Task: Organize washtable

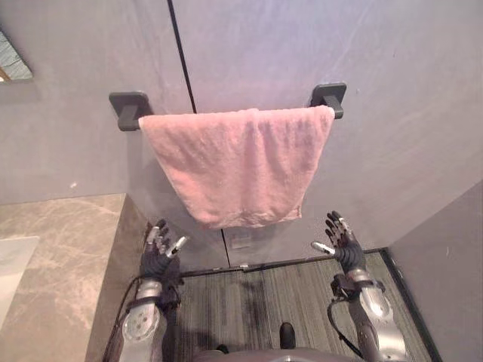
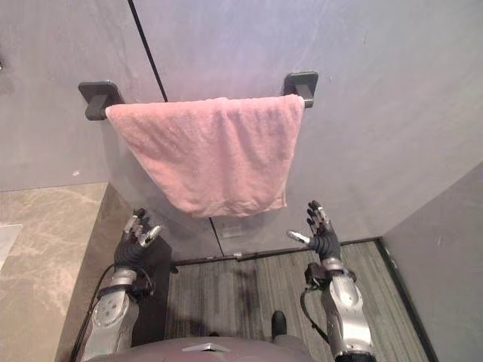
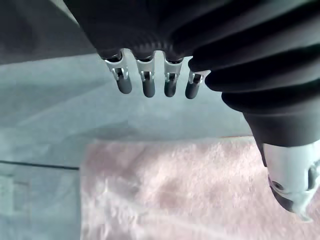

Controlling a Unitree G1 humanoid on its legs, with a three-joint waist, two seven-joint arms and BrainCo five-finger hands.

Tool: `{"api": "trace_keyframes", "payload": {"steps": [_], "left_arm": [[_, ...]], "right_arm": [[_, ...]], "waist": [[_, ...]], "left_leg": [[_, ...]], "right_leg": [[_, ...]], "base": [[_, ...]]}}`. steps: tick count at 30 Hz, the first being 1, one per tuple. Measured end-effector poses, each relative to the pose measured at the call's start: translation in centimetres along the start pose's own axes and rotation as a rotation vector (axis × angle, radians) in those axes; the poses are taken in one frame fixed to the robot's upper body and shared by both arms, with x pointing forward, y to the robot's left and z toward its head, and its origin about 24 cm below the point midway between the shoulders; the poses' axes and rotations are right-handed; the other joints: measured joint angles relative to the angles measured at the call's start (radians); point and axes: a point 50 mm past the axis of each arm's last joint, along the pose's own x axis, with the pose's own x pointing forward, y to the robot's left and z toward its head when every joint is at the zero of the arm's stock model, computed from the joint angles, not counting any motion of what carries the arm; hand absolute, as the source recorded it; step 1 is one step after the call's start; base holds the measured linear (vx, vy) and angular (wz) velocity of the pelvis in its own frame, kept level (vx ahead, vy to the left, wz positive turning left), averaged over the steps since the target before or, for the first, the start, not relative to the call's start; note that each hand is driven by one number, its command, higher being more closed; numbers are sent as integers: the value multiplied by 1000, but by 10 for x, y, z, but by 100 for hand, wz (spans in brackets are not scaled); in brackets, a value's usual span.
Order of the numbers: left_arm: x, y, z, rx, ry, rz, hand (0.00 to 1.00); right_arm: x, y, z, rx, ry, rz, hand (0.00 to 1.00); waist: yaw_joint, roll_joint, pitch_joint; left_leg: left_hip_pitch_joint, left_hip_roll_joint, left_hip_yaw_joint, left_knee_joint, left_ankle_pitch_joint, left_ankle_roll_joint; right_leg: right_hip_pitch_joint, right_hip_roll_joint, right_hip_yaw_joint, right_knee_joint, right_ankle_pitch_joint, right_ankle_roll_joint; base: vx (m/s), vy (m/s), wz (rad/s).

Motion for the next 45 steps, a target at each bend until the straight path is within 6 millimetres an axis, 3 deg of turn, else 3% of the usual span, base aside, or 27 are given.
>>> {"api": "trace_keyframes", "payload": {"steps": [7,12,18,25,35,40,45], "left_arm": [[1,-21,26,-202,-90,-355,0],[15,-42,54,-317,-180,-654,0],[33,-56,77,-339,-273,-757,0],[65,-72,77,-328,-248,-724,0],[112,-87,87,-360,-234,-548,0],[123,-82,96,-380,-254,-440,0],[129,-67,101,-423,-276,-317,0]], "right_arm": [[-3,31,-8,27,48,271,0],[17,48,13,-15,0,469,0],[39,72,33,-82,-64,602,0],[70,88,48,-145,-96,611,0],[107,117,78,-96,-170,553,0],[117,114,90,-84,-198,475,0],[124,90,104,-31,-246,332,0]], "waist": [[-6,2,-1],[-14,3,-2],[-16,5,-1],[-15,13,2],[-18,16,4],[-17,17,4],[-17,18,6]], "left_leg": [[-2,-1,3,14,1,-1],[6,-4,4,18,0,0],[12,-3,4,31,-1,-1],[8,-1,7,41,-1,-1],[1,1,8,49,6,-9],[-3,1,7,50,7,-10],[-5,1,6,49,7,-10]], "right_leg": [[-2,0,0,0,5,-1],[7,0,2,0,7,0],[21,-1,7,0,12,-5],[24,-1,14,0,21,-11],[13,2,16,0,32,-18],[10,3,15,0,35,-18],[9,2,13,0,35,-18]], "base": [[10,1,0],[0,0,0],[-13,-1,0],[-53,-3,-2],[-7,-2,-1],[0,0,0],[0,0,0]]}}
